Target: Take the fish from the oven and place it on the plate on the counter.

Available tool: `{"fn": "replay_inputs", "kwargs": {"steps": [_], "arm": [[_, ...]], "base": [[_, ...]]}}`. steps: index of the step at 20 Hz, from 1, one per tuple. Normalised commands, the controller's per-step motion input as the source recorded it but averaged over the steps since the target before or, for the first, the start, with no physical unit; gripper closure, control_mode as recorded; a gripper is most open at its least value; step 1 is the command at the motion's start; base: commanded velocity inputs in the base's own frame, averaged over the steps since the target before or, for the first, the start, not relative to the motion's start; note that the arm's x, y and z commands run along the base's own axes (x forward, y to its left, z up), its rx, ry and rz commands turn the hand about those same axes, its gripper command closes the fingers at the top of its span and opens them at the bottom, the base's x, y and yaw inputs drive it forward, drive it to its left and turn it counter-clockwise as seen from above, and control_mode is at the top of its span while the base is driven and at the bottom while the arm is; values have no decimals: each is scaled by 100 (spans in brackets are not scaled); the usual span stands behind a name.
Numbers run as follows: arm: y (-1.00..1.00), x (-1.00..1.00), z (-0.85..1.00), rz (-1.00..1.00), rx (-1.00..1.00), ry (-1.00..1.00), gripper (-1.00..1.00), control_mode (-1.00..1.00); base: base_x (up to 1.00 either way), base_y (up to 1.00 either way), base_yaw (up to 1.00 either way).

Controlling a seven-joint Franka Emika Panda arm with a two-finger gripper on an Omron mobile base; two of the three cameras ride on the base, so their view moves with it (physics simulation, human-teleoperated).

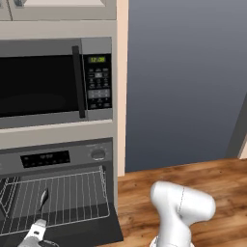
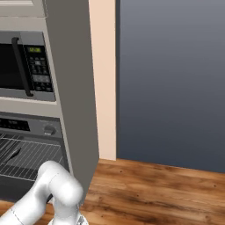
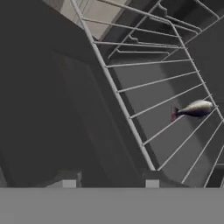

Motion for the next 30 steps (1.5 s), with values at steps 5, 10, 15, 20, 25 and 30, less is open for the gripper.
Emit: {"fn": "replay_inputs", "kwargs": {"steps": [5,10,15,20,25,30], "arm": [[0,-6,91,-5,6,-4,-100,-100],[0,38,100,-22,3,19,-100,-100],[0,71,51,-34,1,34,-100,-100],[1,25,-28,-16,0,5,-100,-100],[9,3,-51,-14,0,0,-100,-100],[16,16,-48,-18,3,-1,-100,-100]], "base": [[0,0,0],[0,0,0],[0,0,0],[0,0,0],[0,0,0],[0,0,0]]}}
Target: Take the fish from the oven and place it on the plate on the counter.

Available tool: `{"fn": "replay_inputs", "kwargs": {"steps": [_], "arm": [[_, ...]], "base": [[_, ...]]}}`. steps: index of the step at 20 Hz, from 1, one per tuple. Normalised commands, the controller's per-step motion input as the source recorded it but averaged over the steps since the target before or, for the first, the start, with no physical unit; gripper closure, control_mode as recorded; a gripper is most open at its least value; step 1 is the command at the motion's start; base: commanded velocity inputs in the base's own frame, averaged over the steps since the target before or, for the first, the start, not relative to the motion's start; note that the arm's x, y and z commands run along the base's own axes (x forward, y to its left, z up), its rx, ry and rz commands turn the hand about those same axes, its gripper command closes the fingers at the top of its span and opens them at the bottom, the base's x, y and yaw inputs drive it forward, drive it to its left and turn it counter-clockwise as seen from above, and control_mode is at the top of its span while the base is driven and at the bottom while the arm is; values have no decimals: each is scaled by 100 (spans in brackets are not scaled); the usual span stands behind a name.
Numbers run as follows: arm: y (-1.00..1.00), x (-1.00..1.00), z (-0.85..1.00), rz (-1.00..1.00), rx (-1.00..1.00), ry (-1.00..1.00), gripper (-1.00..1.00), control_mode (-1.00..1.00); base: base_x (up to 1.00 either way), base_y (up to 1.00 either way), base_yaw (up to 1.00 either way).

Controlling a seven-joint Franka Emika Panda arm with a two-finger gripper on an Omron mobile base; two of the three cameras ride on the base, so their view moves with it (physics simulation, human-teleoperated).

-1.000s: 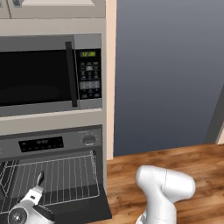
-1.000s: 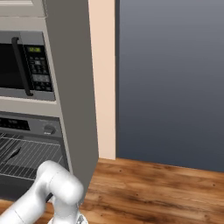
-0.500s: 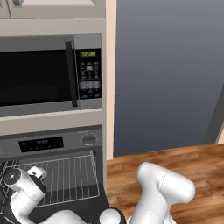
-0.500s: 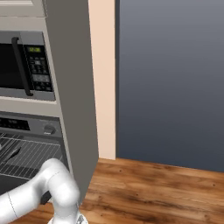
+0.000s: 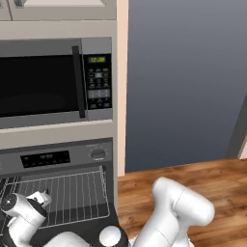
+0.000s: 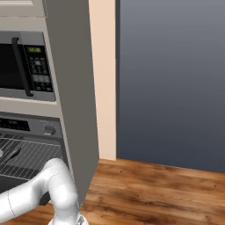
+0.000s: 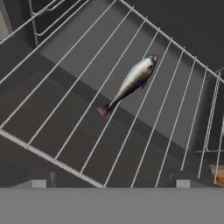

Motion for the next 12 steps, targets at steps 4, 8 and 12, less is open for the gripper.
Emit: {"fn": "replay_inputs", "kwargs": {"steps": [4,8,12], "arm": [[14,54,-31,-23,11,0,-100,-100],[6,77,-63,-23,8,0,-100,-100],[3,68,-56,-10,0,0,-100,-100]], "base": [[0,0,0],[0,0,0],[0,0,0]]}}
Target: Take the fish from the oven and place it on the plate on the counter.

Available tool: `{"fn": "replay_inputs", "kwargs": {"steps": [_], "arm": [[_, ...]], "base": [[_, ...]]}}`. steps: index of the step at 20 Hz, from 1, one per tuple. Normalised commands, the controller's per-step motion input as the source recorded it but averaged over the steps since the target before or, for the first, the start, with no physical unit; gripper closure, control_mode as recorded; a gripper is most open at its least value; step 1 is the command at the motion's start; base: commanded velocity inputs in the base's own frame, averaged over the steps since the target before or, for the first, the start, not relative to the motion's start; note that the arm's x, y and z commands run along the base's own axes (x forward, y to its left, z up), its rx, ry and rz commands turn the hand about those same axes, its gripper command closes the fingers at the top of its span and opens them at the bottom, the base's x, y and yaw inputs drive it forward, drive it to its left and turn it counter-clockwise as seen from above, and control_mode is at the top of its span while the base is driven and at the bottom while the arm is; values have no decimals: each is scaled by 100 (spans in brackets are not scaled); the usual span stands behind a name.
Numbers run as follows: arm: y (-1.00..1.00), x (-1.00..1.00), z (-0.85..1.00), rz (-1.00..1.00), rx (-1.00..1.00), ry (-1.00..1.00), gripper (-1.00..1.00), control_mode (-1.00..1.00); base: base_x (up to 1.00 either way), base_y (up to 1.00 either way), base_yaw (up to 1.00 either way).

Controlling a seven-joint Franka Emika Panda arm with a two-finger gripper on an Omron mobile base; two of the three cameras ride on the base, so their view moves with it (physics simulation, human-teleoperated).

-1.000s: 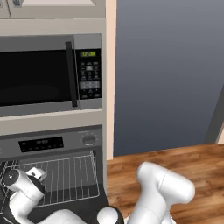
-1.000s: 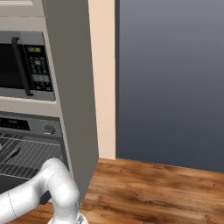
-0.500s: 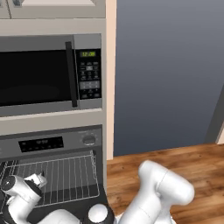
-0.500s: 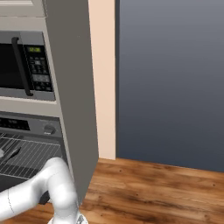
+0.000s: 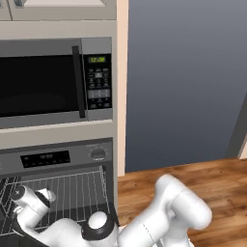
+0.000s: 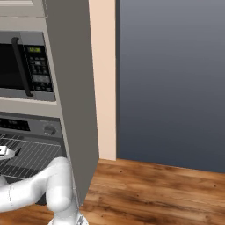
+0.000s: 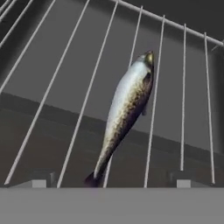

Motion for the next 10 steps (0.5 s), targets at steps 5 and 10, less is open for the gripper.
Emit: {"fn": "replay_inputs", "kwargs": {"steps": [5,10], "arm": [[19,34,-23,-1,1,0,-100,-100],[29,17,-57,-4,14,-2,-100,-100]], "base": [[0,0,0],[0,0,0]]}}
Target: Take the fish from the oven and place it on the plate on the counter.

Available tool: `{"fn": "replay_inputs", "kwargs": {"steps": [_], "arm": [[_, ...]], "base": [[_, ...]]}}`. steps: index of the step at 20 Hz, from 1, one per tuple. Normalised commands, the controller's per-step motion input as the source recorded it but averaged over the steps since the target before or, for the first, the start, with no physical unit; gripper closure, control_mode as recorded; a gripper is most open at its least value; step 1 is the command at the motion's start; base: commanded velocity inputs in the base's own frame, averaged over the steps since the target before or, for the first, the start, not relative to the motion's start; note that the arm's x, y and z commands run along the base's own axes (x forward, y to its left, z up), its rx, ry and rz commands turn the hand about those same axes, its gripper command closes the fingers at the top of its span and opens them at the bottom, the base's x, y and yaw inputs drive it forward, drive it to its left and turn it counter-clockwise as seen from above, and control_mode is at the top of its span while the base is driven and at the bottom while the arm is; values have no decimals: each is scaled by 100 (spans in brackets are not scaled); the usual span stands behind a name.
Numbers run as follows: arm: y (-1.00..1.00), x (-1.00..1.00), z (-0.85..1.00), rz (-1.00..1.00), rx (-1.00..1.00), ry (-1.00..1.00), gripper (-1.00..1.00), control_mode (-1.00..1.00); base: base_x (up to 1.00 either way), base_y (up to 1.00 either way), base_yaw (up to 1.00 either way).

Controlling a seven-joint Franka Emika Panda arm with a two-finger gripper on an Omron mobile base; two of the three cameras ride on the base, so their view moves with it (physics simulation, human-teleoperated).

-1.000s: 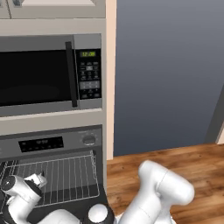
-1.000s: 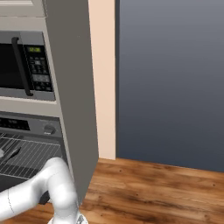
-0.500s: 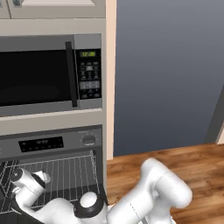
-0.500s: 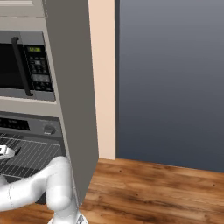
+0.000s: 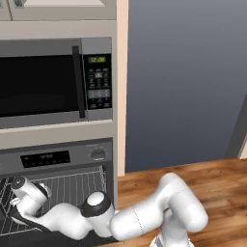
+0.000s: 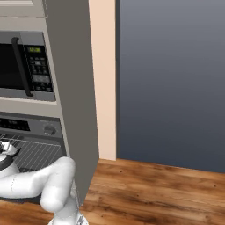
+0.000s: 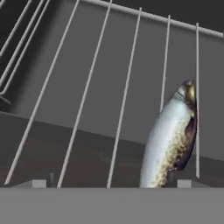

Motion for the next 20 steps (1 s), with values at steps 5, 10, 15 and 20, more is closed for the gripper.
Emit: {"fn": "replay_inputs", "kwargs": {"steps": [5,10,15,20], "arm": [[6,0,-95,-5,7,-6,-100,-100],[-9,-13,-60,-10,0,-11,-100,-100],[-23,-97,-98,-8,3,-23,-100,-100],[-20,-76,-73,-8,1,-33,-100,-100]], "base": [[0,0,0],[0,0,0],[0,0,0],[0,0,0]]}}
